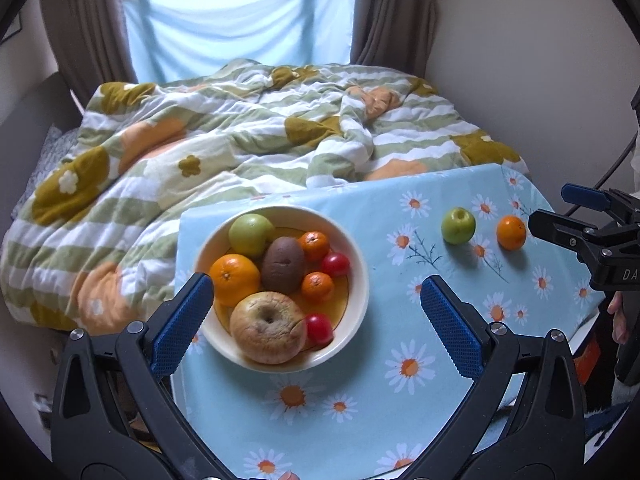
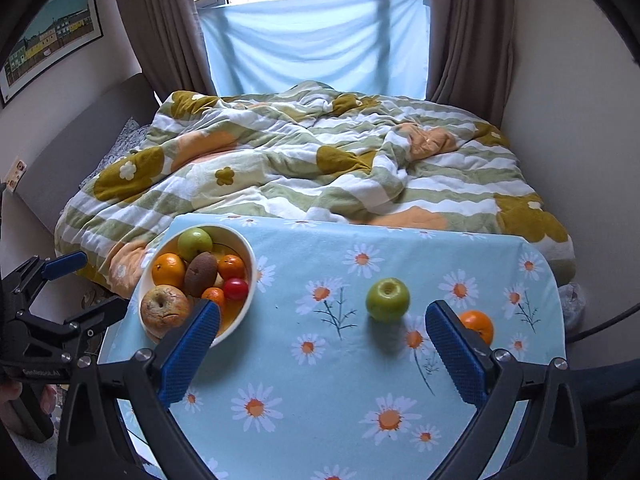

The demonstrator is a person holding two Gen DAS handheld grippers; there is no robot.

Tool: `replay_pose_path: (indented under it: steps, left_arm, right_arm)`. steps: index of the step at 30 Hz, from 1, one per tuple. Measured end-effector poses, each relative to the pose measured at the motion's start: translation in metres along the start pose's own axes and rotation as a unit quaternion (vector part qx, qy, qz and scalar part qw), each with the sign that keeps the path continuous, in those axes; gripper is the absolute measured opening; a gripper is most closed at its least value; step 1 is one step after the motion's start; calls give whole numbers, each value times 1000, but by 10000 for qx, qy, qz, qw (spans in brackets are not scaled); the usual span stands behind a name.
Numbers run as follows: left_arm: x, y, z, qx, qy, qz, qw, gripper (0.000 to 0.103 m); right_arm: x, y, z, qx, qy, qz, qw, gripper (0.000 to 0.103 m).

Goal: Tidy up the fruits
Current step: 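Move both open tools toward the green apple and the orange on the cloth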

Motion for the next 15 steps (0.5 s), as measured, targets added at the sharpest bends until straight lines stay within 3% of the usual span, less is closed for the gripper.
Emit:
replay_pose_path:
  steps: [7,15]
  left_arm:
    - [-16,24,-64,51,-4,-30,10000,103]
    - [-54,33,-133,-101,-176,208,9996,103]
  right_arm:
    - [22,-12,-62,123,-171,47,9998,102]
    - [12,-34,-128,149,-43,358,9992,102]
Point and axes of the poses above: each gripper's, at about its wrist camera, not at the fingertips, and x roughly against the way its jaws point, z to its left, y to its top, the point moved 4 cm from there along -x, roughly the way its jaws point, and after that the axes turned 10 degrees about y, right-handed, at the moved point
